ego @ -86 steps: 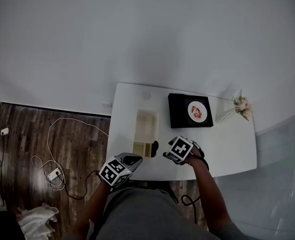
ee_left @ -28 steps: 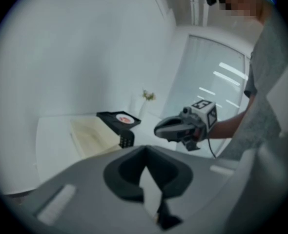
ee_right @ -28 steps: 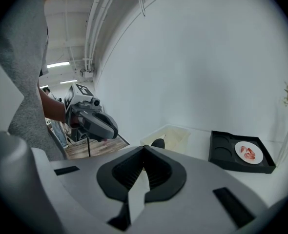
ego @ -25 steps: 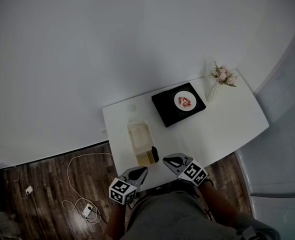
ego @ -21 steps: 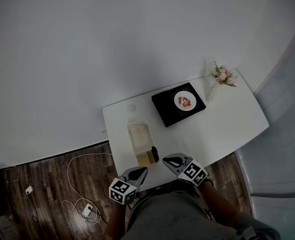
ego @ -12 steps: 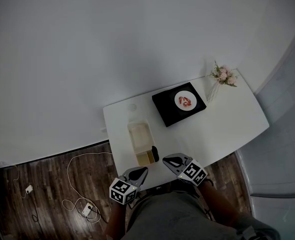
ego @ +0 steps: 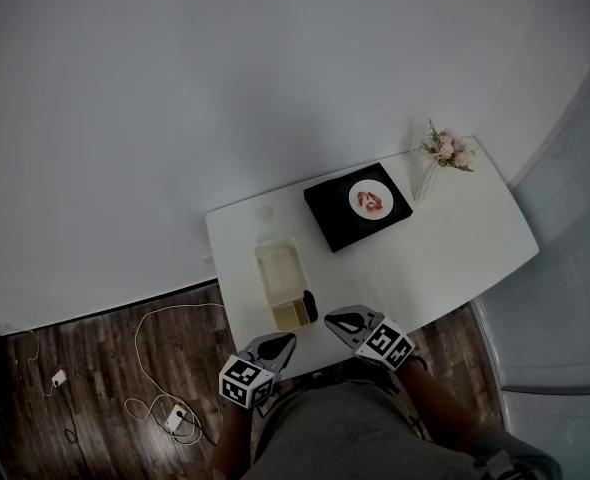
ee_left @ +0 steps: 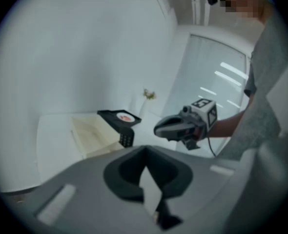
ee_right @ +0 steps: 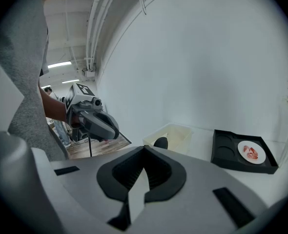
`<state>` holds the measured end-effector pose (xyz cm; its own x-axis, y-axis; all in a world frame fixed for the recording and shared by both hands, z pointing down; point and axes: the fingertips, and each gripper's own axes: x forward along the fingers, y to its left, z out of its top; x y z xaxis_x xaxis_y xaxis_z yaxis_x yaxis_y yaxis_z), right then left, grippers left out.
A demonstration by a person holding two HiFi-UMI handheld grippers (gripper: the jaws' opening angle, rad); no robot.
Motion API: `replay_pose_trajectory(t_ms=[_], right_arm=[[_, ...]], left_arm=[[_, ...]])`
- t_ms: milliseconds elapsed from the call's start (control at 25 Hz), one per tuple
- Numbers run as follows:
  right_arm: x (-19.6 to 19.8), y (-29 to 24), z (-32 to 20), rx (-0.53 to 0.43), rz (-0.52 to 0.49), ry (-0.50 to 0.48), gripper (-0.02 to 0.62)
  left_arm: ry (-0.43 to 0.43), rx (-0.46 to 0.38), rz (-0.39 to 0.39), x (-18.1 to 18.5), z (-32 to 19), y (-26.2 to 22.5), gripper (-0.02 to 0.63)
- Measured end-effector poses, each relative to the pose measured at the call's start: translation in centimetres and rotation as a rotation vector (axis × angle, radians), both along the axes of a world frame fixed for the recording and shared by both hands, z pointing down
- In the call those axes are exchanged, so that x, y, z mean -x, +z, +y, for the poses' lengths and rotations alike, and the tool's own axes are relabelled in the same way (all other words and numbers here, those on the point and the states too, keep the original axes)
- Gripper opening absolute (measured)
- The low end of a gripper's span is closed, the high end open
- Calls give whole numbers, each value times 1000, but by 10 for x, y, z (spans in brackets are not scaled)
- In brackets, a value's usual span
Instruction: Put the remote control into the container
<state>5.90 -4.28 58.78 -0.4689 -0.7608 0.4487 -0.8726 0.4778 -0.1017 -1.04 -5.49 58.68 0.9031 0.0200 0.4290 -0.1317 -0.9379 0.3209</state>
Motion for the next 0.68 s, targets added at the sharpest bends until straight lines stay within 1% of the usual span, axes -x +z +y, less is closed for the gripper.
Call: replay_pose_trajectory(t_ms=[680], right_arm=[[2,3,-1,9,-3,-13,15]], left_arm=[[-1,6,0,-1,0,-2,0]])
